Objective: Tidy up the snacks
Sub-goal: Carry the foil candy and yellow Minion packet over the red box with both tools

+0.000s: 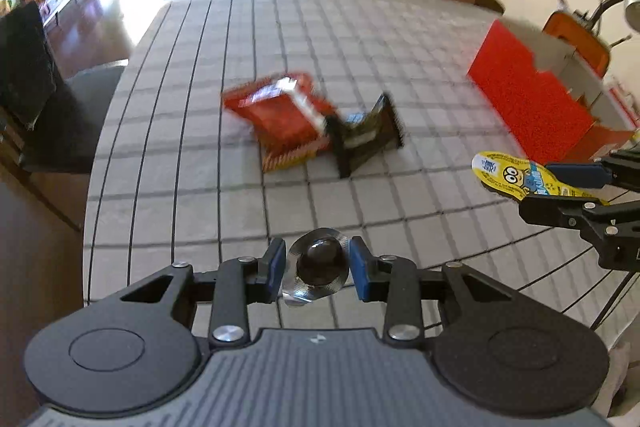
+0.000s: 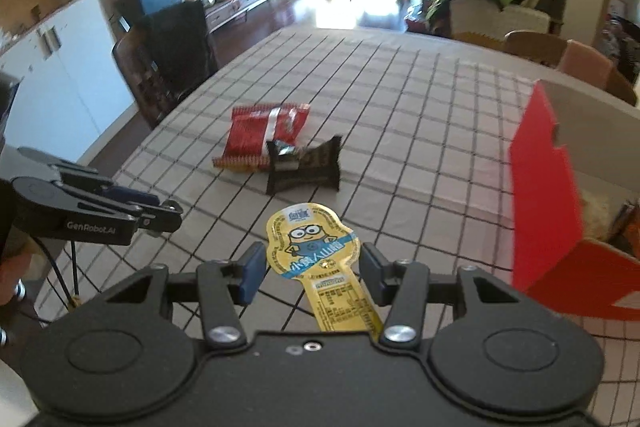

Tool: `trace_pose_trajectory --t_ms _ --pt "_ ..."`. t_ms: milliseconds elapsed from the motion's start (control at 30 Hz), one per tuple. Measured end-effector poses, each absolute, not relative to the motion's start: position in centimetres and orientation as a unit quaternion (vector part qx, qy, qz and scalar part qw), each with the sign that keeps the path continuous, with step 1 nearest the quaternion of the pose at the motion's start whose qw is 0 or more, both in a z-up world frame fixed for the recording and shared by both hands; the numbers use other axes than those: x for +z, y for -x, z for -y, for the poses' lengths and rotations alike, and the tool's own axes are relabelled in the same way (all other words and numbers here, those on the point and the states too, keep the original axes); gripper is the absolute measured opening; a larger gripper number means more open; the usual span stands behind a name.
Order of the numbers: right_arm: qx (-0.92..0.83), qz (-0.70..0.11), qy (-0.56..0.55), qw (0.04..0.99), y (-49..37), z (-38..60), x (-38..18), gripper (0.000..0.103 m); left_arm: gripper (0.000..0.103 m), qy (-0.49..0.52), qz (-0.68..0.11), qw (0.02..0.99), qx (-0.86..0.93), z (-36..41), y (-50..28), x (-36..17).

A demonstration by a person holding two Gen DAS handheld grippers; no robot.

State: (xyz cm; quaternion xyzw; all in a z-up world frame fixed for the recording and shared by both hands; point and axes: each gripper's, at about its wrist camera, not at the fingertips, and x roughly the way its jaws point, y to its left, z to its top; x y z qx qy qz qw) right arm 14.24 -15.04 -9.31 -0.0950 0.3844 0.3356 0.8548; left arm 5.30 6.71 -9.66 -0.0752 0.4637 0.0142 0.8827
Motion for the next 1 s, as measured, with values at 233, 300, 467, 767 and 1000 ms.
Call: trace_pose_trajectory --t_ms 233,300,467,767,1000 --pt "0.300 -0.357 0.045 0.883 -13.6 17.7 -5.5 0.050 0.033 0.085 -0.422 0.902 -0.005 -5.4 -5.5 -5.8" --pt "0.287 -0.354 0.033 0.890 -13.6 18.4 -4.6 0.050 0.033 0.087 -0.411 0.907 -0.013 -4.9 -5.7 -4.8" --pt "0.260 -0.335 0.022 0.905 -13.9 19.9 -2.9 0.050 0.033 0.093 -0.392 0.915 -0.034 -3.6 -6.4 -2.7" --pt "0.222 -0.298 0.012 0.929 -16.3 24.3 -1.2 0.050 0.033 0.080 -0.380 0.920 -0.060 0.7 -10.1 -1.0" --pt "0.205 -0.302 -0.007 0.931 -19.6 29.2 -2.0 0.050 0.033 0.078 -0.387 0.916 -0.067 5.7 -14.4 -0.5"
